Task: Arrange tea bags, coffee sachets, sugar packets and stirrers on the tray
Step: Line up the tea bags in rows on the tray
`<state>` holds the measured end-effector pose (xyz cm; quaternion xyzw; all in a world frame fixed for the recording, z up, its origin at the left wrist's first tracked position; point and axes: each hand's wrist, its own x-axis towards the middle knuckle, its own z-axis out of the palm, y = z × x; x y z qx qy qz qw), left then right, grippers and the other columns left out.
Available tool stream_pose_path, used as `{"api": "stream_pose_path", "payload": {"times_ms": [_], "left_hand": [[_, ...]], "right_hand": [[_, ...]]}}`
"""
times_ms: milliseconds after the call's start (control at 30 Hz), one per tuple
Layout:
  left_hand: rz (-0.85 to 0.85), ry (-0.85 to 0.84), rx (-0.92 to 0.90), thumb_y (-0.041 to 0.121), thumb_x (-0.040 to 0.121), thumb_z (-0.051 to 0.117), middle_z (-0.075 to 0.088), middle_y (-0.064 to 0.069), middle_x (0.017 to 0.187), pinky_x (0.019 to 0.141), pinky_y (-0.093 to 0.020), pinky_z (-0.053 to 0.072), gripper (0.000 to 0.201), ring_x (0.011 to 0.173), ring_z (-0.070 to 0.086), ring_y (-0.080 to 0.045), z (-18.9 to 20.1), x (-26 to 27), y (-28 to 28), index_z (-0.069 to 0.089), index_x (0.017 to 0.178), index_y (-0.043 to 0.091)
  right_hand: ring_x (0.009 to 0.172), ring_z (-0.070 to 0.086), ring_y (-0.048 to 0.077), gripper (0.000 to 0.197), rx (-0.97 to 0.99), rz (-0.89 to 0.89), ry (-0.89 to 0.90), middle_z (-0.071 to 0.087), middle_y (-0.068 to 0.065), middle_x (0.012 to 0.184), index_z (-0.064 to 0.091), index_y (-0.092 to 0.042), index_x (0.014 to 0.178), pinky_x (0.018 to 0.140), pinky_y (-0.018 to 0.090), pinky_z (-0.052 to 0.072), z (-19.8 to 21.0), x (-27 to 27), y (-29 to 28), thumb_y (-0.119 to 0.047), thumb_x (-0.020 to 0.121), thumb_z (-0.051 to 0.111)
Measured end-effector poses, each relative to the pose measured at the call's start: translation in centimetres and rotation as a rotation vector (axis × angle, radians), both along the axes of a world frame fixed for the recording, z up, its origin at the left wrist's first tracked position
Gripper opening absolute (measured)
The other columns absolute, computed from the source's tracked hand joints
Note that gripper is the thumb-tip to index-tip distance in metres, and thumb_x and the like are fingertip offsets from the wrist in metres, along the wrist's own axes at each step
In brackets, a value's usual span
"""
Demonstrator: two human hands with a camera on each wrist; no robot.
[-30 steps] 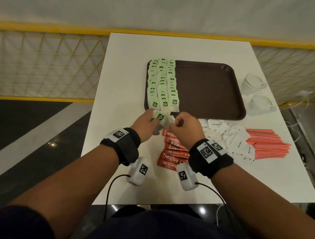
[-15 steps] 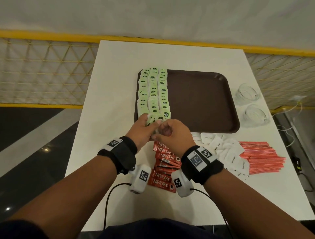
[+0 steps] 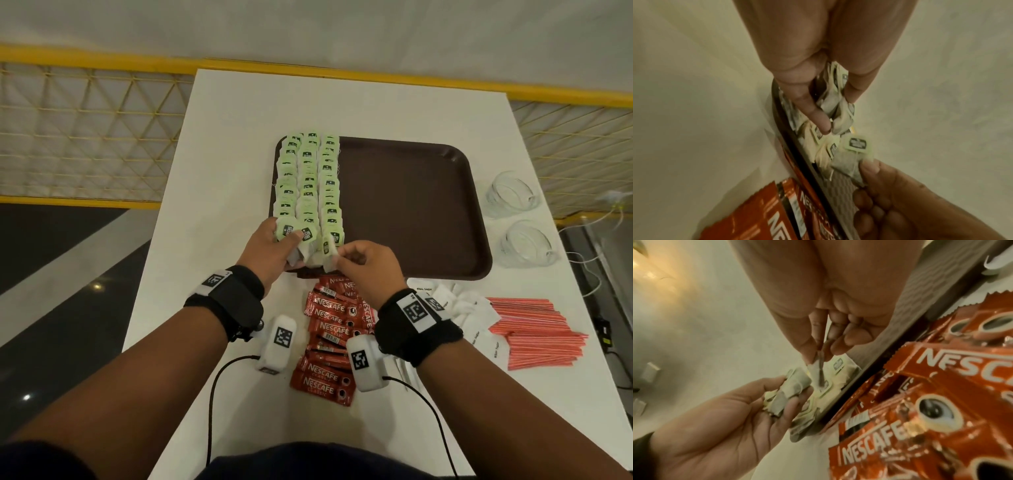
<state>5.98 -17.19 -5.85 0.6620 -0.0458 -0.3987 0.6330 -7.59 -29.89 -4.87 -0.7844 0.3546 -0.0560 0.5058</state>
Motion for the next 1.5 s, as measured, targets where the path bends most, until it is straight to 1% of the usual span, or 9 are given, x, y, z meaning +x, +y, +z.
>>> {"api": "stream_pose_path", "payload": {"times_ms": [133, 200, 367, 600, 833, 933, 1100, 1300, 1500], "left_hand": [[0.015, -0.057, 0.01, 0.014, 0.097, 0.058, 0.064, -0.027, 0.114, 0.08, -0.055, 0.058, 0.025, 0.098, 0.068, -0.032, -0.1, 1.2, 0.2, 0.05, 0.12, 0.007], [0.027, -0.061, 0.017, 0.014, 0.097, 0.058, 0.061, -0.032, 0.111, 0.078, -0.052, 0.059, 0.025, 0.093, 0.062, -0.033, -0.1, 1.6, 0.3, 0.05, 0.119, 0.005], [0.047, -0.048, 0.016, 0.015, 0.096, 0.06, 0.067, -0.015, 0.115, 0.077, -0.048, 0.059, 0.027, 0.099, 0.068, -0.03, -0.3, 2.3, 0.7, 0.051, 0.121, 0.006], [0.031, -0.035, 0.021, 0.015, 0.096, 0.06, 0.068, -0.013, 0.116, 0.08, -0.052, 0.059, 0.028, 0.103, 0.069, -0.032, -0.4, 2.5, 0.7, 0.052, 0.121, 0.007], [0.025, -0.066, 0.031, 0.017, 0.095, 0.062, 0.07, -0.011, 0.109, 0.081, -0.053, 0.058, 0.027, 0.088, 0.069, -0.026, -0.3, 2.5, 0.7, 0.053, 0.119, 0.009], [0.022, -0.068, 0.031, 0.017, 0.095, 0.061, 0.069, -0.013, 0.113, 0.081, -0.055, 0.058, 0.026, 0.095, 0.069, -0.029, -0.3, 2.4, 0.9, 0.053, 0.119, 0.009], [0.021, -0.057, 0.036, 0.016, 0.096, 0.06, 0.069, -0.012, 0.114, 0.083, -0.053, 0.058, 0.023, 0.103, 0.068, -0.032, -0.1, 2.2, 0.9, 0.052, 0.118, 0.011], [0.022, -0.065, 0.047, 0.018, 0.095, 0.062, 0.069, -0.014, 0.113, 0.085, -0.059, 0.055, 0.028, 0.102, 0.068, -0.035, -0.1, 1.9, 0.8, 0.052, 0.12, 0.009], [0.017, -0.073, 0.059, 0.019, 0.095, 0.062, 0.069, -0.01, 0.117, 0.086, -0.057, 0.055, 0.029, 0.105, 0.068, -0.03, 0.2, 1.8, 0.9, 0.052, 0.121, 0.01]], "right_hand": [[0.078, 0.065, 0.009, 0.007, -0.076, -0.052, 0.136, 0.069, -0.005, 0.083, 0.067, -0.023, 0.087, 0.07, 0.025, 0.053, -0.9, 0.5, -1.4, -0.028, 0.085, 0.072], [0.079, 0.063, 0.009, 0.008, -0.139, -0.011, 0.219, 0.067, -0.006, 0.084, 0.067, -0.022, 0.088, 0.071, 0.026, 0.052, -1.0, 0.7, -1.9, -0.029, 0.086, 0.071], [0.079, 0.061, 0.009, 0.015, -0.201, 0.041, 0.281, 0.065, -0.007, 0.084, 0.065, -0.02, 0.095, 0.063, 0.019, 0.044, -1.3, 0.9, -2.4, -0.029, 0.085, 0.072], [0.082, 0.056, 0.009, 0.034, -0.338, 0.098, 0.147, 0.056, -0.005, 0.094, 0.053, -0.027, 0.118, 0.074, 0.029, 0.052, -1.6, 1.5, -1.8, -0.02, 0.087, 0.063], [0.098, 0.057, 0.021, 0.038, -0.477, 0.249, 0.288, 0.057, 0.003, 0.107, 0.056, -0.026, 0.13, 0.081, 0.031, 0.047, -1.8, 1.9, -1.2, -0.029, 0.093, 0.059], [0.101, 0.056, 0.022, 0.039, -0.519, 0.236, 0.307, 0.056, 0.003, 0.111, 0.053, -0.028, 0.13, 0.082, 0.037, 0.051, -1.5, 2.0, -1.0, -0.034, 0.092, 0.059], [0.088, 0.06, 0.017, 0.035, -0.331, 0.045, 0.218, 0.059, -0.001, 0.099, 0.046, -0.025, 0.124, 0.073, 0.032, 0.05, -1.3, 2.2, -1.1, -0.022, 0.093, 0.06], [0.079, 0.061, 0.012, 0.031, -0.232, 0.022, 0.206, 0.061, -0.002, 0.084, 0.048, -0.023, 0.112, 0.073, 0.033, 0.054, -1.6, 2.0, -1.7, -0.016, 0.088, 0.066], [0.095, 0.063, 0.014, 0.04, -0.203, 0.084, 0.175, 0.065, -0.001, 0.107, 0.051, -0.025, 0.121, 0.084, 0.032, 0.053, -2.4, 2.2, -1.5, -0.02, 0.085, 0.07]]}}
